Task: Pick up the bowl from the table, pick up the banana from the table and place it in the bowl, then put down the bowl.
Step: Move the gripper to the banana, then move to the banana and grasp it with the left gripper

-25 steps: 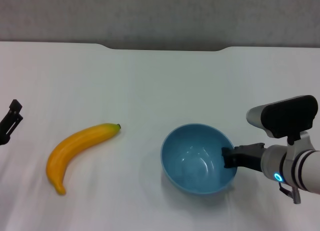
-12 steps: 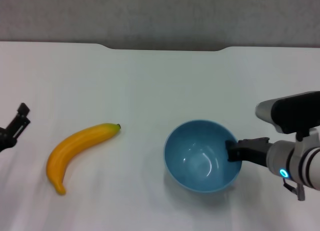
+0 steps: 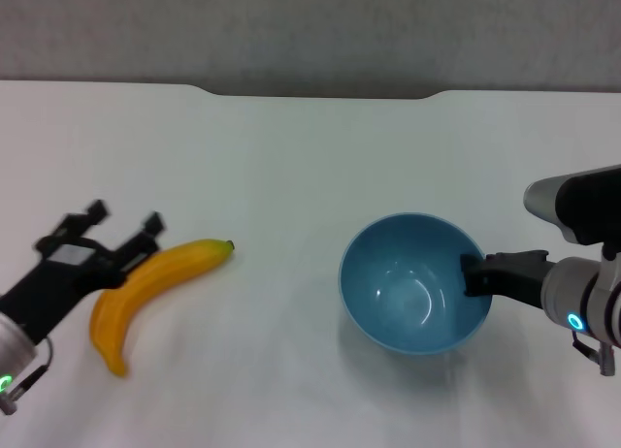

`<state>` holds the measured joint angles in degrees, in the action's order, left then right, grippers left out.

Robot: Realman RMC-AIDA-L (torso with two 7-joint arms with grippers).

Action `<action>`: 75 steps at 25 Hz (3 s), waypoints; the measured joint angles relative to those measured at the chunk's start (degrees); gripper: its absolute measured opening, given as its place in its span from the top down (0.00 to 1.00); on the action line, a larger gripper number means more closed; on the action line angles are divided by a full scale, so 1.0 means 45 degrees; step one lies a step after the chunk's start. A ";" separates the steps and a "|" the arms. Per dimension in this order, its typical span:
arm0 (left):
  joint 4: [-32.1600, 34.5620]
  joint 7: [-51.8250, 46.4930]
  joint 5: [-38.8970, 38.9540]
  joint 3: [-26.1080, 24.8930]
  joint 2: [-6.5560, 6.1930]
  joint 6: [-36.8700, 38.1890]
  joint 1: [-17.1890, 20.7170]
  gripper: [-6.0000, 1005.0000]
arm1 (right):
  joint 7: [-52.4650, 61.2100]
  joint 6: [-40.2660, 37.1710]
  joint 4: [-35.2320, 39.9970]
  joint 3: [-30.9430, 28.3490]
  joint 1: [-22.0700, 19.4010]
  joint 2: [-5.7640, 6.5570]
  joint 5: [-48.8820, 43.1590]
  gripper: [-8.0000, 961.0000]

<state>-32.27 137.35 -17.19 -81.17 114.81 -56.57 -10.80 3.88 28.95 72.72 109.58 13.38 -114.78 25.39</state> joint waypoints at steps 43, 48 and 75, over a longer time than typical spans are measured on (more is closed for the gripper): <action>-0.1160 -0.6357 -1.4164 -0.3462 0.0353 0.5595 -0.2609 0.15 | -0.0589 0.0048 0.0677 -0.0096 -0.0200 0.0000 0.0001 0.95; -0.1010 -0.6357 -1.4296 -0.3473 0.0356 0.5652 -0.2644 0.16 | -0.0590 0.0048 0.0693 -0.0078 -0.0201 0.0000 0.0001 0.95; -0.0250 -0.6476 -1.4718 -0.3525 0.0405 0.6522 -0.3045 0.27 | -0.0630 0.0011 0.0697 0.0023 -0.0240 0.0000 0.0001 0.96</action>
<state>-33.39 108.21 -83.42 -97.03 116.63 -27.22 -24.51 1.05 29.00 75.85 109.68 12.30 -114.78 25.40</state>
